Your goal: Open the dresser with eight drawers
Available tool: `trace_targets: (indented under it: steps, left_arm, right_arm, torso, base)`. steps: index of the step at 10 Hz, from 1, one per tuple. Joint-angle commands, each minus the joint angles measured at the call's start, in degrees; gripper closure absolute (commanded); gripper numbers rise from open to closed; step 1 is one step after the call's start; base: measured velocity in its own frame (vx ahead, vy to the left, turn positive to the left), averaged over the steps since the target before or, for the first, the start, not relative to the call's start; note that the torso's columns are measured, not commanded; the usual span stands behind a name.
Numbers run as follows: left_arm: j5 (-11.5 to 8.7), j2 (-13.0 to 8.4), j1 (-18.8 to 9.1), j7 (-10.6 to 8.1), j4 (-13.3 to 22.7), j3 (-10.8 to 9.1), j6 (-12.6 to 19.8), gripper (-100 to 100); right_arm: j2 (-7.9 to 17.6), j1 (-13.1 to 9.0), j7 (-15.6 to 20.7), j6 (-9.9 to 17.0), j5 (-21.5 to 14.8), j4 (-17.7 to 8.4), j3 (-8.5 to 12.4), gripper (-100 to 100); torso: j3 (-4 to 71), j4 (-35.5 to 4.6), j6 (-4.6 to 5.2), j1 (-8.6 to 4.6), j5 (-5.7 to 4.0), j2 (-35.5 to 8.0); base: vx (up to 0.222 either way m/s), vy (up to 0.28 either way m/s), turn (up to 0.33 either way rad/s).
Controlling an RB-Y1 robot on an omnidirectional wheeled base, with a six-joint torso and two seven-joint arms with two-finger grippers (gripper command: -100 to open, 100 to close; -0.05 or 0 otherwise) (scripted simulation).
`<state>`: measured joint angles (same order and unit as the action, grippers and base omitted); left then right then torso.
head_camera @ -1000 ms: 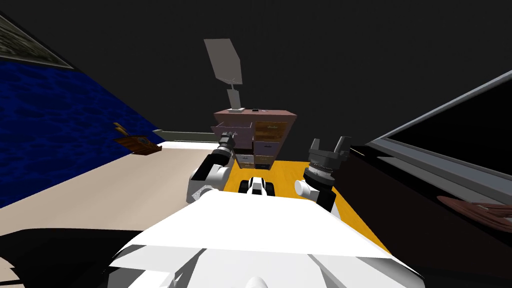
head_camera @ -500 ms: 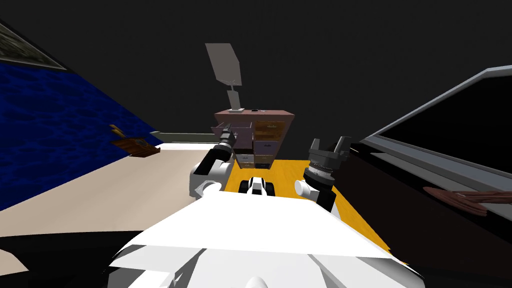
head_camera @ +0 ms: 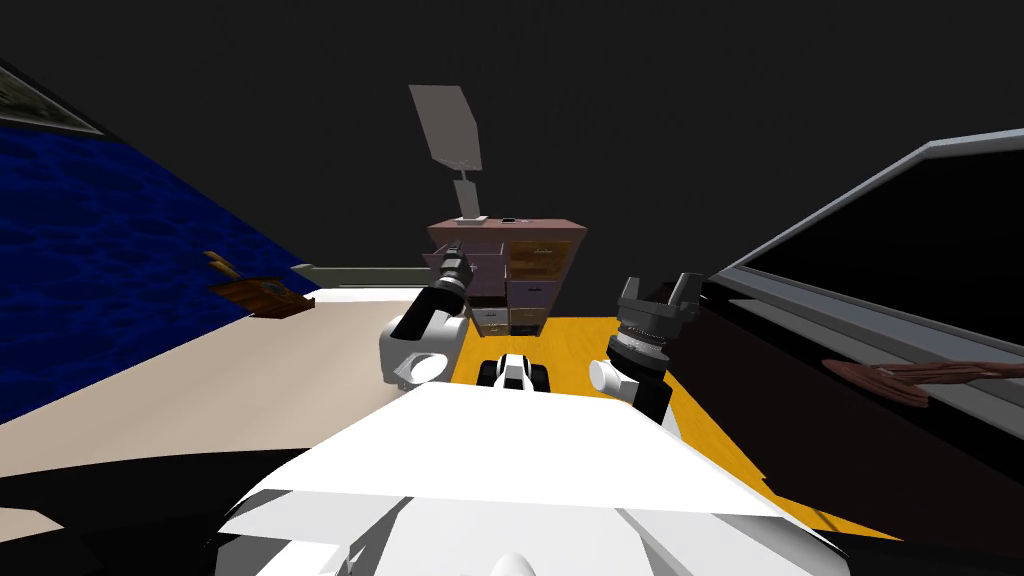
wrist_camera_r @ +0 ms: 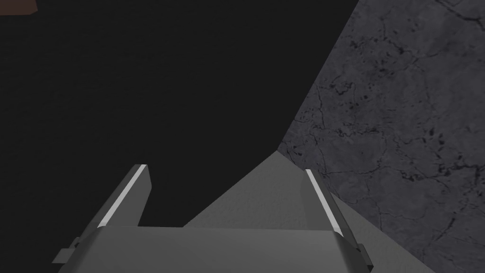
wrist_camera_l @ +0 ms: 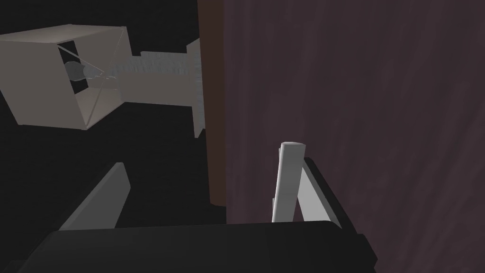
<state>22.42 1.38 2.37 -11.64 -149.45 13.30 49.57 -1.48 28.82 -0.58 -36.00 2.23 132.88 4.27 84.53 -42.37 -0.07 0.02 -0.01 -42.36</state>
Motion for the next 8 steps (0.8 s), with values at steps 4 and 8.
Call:
trace_targets:
  steps: [4,8]
  left_arm:
    - [2.5,0.0,-2.8,-1.28,0.5,0.51,3.6,0]
    - [2.5,0.0,-2.8,-1.28,0.6,0.5,3.7,0]
  right_arm:
    - [0.0,0.0,0.0,0.0,0.0,0.0,0.0,0]
    - [0.0,0.0,0.0,0.0,0.0,0.0,0.0,0]
  torso:
    - [0.0,0.0,0.04,-0.08,-0.03,0.0]
    - [0.0,0.1,0.07,-0.03,0.0,0.0]
  base:
    - [-0.009,0.011,-0.019]
    - [0.0,0.0,0.0]
